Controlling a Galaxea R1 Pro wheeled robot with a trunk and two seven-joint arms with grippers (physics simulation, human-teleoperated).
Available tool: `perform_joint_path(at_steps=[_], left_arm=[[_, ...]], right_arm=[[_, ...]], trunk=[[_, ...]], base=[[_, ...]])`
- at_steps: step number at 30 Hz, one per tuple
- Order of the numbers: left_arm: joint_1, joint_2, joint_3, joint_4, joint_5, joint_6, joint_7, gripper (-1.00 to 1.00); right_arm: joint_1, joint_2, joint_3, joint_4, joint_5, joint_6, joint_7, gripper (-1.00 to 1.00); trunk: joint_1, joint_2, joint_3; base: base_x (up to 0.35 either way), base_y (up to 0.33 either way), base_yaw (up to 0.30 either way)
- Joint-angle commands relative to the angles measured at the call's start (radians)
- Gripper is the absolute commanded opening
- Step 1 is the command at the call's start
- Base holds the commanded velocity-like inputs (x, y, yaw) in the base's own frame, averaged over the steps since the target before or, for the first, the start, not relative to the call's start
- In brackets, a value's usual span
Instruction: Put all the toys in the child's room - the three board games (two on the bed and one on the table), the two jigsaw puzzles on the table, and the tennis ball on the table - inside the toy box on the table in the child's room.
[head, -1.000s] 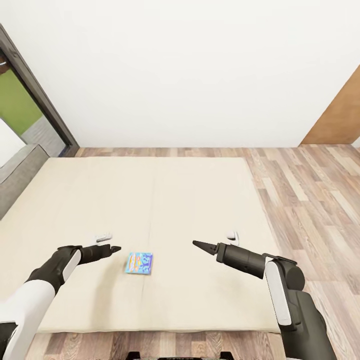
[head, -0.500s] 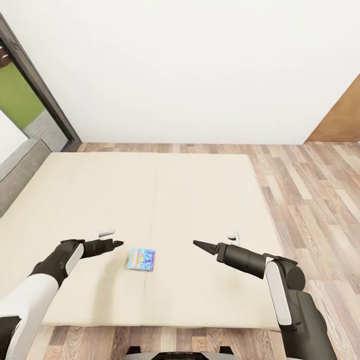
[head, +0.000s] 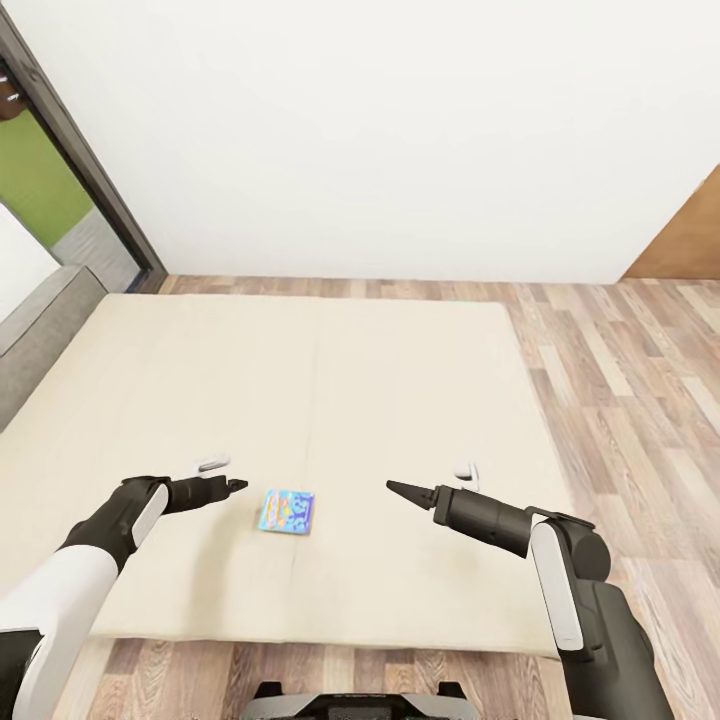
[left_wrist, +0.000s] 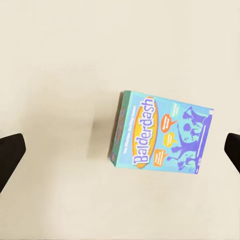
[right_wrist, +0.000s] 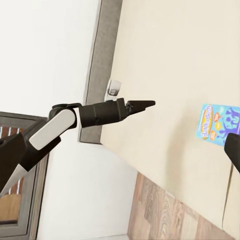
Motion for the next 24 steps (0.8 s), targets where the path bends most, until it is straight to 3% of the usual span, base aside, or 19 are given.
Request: perform_joint_path(at_steps=[1, 14, 24], left_arm=[[-0.001, 0.000, 0.002, 0.000, 0.005, 0.008, -0.001, 1.00], [-0.004, -0.001, 0.001, -0.001, 0.005, 0.007, -0.003, 1.00], [-0.004, 0.002, 0.002, -0.011, 0.005, -0.002, -0.013, 1.00]], right_arm=[[-0.001, 0.001, -0.002, 0.000, 0.005, 0.004, 0.008, 1.00], [0.000, 0.003, 0.003, 0.001, 0.006, -0.006, 0.005, 1.00], [0.000, 0.008, 0.003, 0.001, 0.006, -0.010, 0.004, 1.00]], trunk=[[0.000, -0.002, -0.003], [0.000, -0.002, -0.022], [0.000, -0.002, -0.023]], base=[[0.000, 0.000, 0.063], [0.000, 0.000, -0.007], [0.000, 0.000, -0.190]])
